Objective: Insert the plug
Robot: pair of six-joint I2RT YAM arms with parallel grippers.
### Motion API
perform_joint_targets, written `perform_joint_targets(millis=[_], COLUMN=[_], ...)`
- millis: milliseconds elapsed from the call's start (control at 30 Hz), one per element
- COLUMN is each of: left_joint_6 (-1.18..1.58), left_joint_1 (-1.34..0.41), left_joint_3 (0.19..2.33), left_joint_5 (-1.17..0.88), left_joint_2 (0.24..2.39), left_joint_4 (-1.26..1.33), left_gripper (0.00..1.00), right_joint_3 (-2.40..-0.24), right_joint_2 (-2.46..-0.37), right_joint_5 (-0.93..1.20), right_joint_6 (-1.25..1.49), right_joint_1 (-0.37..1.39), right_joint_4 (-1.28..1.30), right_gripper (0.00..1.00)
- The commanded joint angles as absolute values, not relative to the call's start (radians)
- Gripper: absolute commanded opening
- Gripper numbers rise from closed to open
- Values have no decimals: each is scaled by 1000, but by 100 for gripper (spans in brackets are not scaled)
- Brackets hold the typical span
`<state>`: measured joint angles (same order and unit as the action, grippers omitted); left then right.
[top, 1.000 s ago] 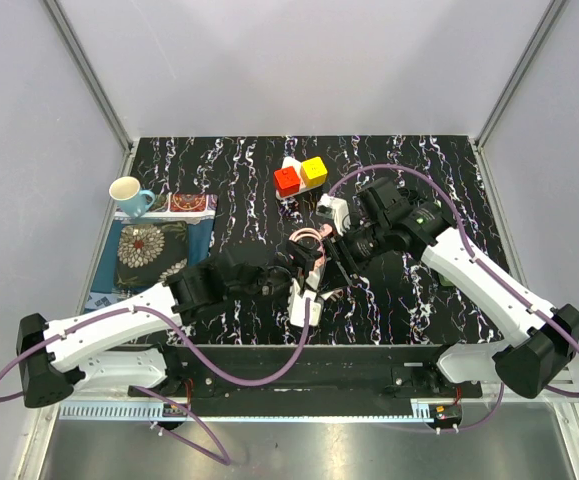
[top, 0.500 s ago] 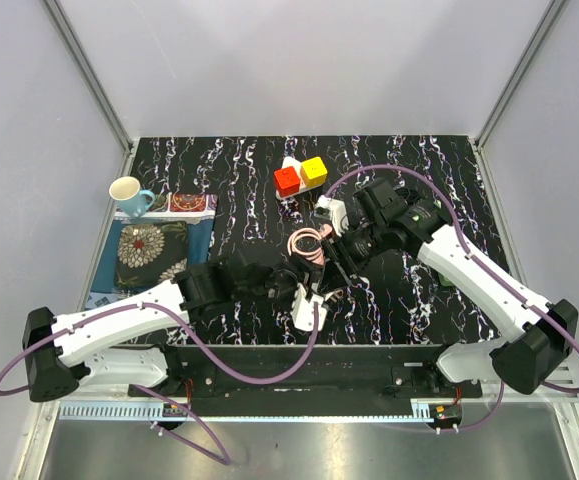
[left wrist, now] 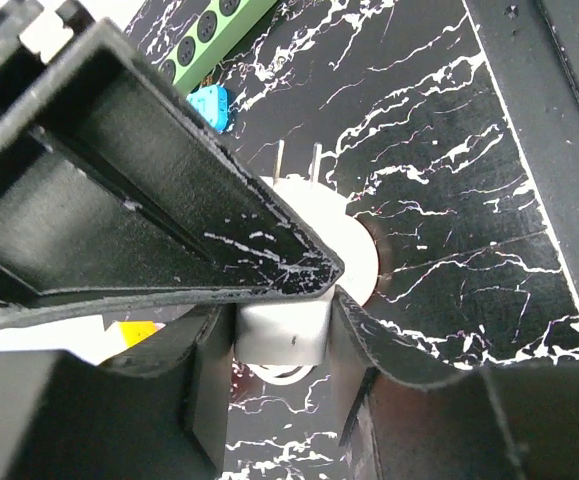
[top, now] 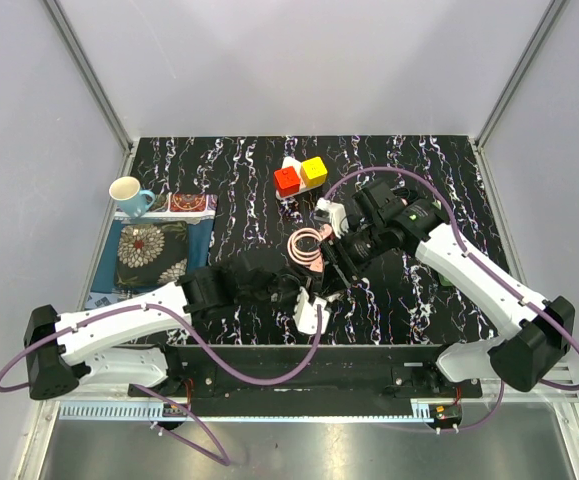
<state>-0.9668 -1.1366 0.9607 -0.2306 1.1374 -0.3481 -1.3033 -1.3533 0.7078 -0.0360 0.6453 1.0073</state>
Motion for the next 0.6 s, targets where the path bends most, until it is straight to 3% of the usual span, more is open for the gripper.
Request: perform_joint_targets(millis=[0,167,567], left_joint_6=[-864,-729,-143], left_joint_1=[-1135,-1135,-1129], left_joint_3=[899,784,745], left_joint_5=[-180,-118,-5], left_joint_2=[1089,1028,988], left_joint_4=[-190,-129,-213], left_gripper=[0,0,0], right_joint_3=[-1342,-1364,-1192], right_joint_2=[-1318,-1310,-1328], right_joint_5=[710,600,261], right_joint_6=[-58,-45,210], right_joint_1=[655,647,439], right_joint_4=[968,953,654], right_gripper=[75,91,94])
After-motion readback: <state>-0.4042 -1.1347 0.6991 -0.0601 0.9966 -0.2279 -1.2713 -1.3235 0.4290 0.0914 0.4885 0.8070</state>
